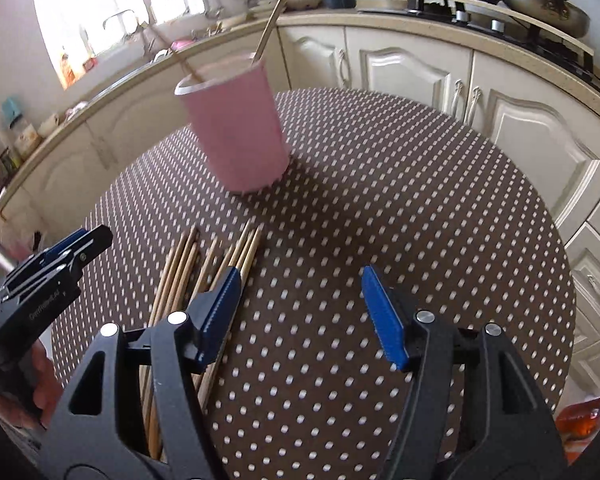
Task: Organize utensils
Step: 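Move both open grippers back down to the chopstick pile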
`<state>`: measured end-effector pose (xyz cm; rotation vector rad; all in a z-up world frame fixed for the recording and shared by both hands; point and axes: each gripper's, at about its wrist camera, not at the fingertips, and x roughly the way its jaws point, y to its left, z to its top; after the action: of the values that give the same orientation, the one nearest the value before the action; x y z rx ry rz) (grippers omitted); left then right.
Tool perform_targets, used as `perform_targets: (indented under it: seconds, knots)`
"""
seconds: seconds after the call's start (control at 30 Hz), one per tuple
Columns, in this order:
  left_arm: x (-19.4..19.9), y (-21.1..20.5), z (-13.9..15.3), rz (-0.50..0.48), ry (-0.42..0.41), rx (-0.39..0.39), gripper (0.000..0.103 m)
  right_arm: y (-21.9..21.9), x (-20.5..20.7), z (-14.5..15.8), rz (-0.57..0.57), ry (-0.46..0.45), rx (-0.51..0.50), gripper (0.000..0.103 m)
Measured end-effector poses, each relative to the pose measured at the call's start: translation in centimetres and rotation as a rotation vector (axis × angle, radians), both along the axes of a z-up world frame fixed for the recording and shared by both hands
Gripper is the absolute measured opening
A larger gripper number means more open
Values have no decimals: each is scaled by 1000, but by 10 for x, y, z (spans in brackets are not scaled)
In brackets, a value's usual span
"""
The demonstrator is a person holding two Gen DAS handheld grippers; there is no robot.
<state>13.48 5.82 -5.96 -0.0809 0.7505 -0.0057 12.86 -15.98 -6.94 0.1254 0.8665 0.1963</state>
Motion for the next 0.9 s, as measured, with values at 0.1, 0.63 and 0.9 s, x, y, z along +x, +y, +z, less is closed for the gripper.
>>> perform_targets:
  seconds: [0.1, 0.63, 0.9]
  knots:
    - [-7, 2, -6, -4, 22, -8, 40, 7, -5, -5, 20, 19, -8, 63]
    - [-31, 2, -25, -41, 69, -61, 42, 36, -12, -21, 39, 47, -109, 66]
    - [-31, 0, -25, -50, 71, -72, 48, 41, -10, -18, 5, 76, -164, 66]
